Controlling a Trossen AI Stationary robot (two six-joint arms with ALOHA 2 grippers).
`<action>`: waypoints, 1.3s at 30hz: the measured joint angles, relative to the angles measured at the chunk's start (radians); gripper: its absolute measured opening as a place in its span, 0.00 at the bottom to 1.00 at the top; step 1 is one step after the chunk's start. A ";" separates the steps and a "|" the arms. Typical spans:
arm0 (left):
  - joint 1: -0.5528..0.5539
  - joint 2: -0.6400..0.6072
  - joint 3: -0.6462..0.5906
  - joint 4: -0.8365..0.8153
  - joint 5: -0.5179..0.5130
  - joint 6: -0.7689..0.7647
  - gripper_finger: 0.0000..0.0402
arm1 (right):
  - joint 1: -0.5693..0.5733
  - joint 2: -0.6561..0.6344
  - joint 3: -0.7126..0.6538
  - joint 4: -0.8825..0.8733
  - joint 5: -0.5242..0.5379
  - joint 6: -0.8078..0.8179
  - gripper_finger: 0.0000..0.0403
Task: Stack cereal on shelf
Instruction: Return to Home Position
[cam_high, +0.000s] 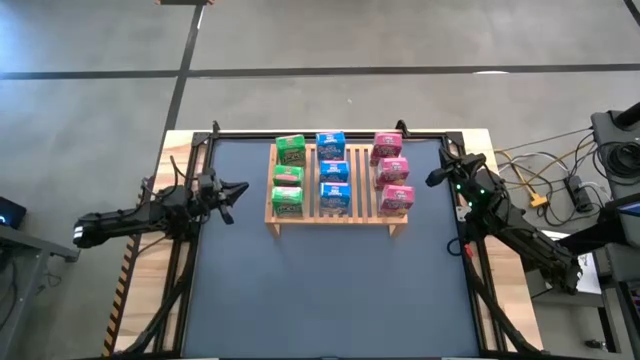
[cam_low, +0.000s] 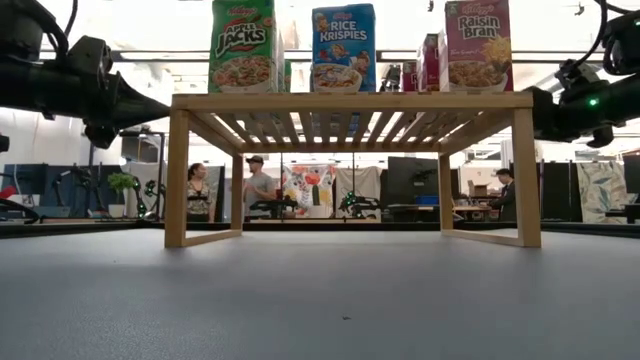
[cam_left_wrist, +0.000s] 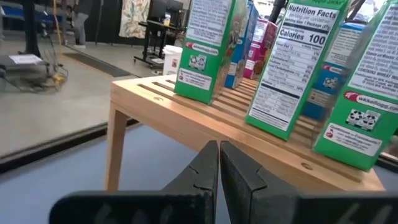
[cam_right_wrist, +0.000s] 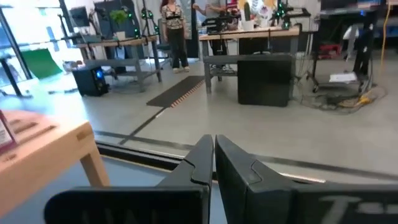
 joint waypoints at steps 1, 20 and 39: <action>0.000 0.004 0.000 0.002 0.006 -0.010 0.00 | 0.000 0.000 0.000 0.000 0.000 -0.023 0.02; -0.001 0.006 -0.002 0.008 0.023 -0.014 0.00 | 0.000 0.001 0.000 0.001 -0.010 -0.166 0.02; -0.001 0.006 -0.001 0.009 0.024 -0.014 0.00 | 0.000 0.001 0.000 0.003 -0.010 -0.165 0.02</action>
